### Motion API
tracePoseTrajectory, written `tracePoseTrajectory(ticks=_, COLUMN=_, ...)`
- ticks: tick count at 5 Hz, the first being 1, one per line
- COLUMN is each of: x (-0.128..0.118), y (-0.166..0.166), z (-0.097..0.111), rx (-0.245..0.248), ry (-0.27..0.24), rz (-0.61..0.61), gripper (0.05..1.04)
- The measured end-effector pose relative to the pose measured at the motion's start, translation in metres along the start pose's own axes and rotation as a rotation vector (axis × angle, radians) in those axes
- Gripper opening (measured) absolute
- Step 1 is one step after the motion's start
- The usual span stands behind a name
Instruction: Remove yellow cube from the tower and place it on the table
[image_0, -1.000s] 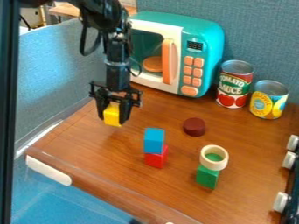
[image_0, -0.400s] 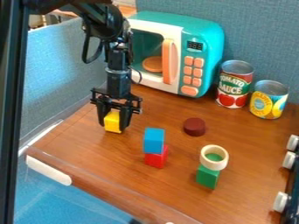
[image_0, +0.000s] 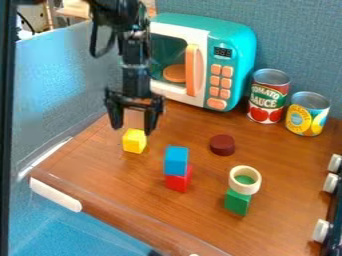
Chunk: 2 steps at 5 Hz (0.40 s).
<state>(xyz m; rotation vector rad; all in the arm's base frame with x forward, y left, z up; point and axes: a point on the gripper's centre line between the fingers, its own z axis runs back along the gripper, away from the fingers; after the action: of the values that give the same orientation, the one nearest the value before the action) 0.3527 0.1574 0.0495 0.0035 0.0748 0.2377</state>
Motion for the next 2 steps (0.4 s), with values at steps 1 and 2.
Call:
tracePoseTrajectory(ticks=1, x=-0.003, y=0.001, z=0.020, rx=0.025, ry=-0.035, rz=0.017, gripper=1.001)
tracePoseTrajectory(ticks=2, x=-0.011, y=-0.013, z=0.049, rx=0.090, ry=-0.104, rz=-0.024, gripper=1.000)
